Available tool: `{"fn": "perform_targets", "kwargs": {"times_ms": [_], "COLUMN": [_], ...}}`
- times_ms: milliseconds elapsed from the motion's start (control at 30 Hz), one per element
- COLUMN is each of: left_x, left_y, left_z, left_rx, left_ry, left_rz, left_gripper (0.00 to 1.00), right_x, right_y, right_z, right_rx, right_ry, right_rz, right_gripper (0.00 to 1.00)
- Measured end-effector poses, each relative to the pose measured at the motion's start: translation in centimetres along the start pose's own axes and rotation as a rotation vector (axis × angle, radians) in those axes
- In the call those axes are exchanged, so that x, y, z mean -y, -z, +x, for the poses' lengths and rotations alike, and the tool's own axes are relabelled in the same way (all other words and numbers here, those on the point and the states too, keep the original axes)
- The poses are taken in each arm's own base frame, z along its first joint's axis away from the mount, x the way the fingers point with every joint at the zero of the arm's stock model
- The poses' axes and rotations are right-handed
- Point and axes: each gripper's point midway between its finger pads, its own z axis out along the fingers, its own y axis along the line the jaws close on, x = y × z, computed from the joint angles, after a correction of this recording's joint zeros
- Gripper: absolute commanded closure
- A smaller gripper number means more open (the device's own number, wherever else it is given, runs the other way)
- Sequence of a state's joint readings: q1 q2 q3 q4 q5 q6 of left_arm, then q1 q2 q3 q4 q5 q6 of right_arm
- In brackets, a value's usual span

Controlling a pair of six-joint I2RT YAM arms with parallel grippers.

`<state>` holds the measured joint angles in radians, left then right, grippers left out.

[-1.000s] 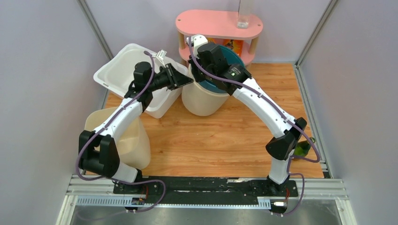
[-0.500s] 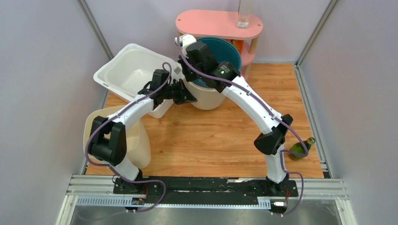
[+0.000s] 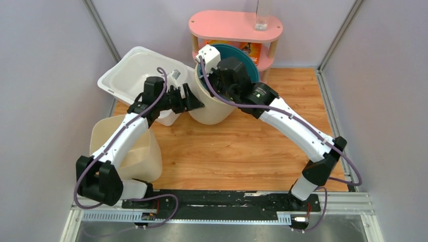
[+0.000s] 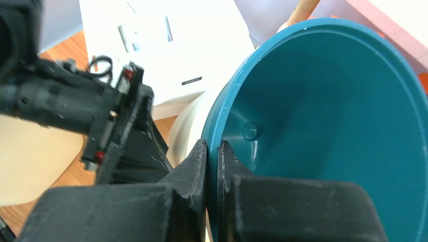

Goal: Turn the large container upside down

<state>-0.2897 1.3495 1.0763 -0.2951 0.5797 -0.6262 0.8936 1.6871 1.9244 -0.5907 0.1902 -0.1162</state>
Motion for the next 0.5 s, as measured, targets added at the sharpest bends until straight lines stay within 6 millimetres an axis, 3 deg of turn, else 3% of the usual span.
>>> {"fn": "perform_targets", "kwargs": {"times_ms": [67, 267, 500], "left_x": [1.7, 6.0, 7.5], "left_y": [1.4, 3.6, 2.5], "left_z": [-0.9, -3.4, -4.9], "left_rx": [0.042, 0.173, 0.195], "left_ry": [-0.057, -0.196, -0.166], "left_rz": [0.043, 0.184, 0.29], "left_gripper": [0.01, 0.0, 0.01], "right_x": [0.2, 0.0, 0.3], "right_y": [1.4, 3.7, 3.3], "right_z": [-0.4, -0.6, -0.3], "right_rx": [0.026, 0.054, 0.044], "right_ry": [0.022, 0.044, 0.052], "right_rz": [-0.004, -0.04, -0.029], "right_gripper": [1.0, 1.0, 1.0]}}
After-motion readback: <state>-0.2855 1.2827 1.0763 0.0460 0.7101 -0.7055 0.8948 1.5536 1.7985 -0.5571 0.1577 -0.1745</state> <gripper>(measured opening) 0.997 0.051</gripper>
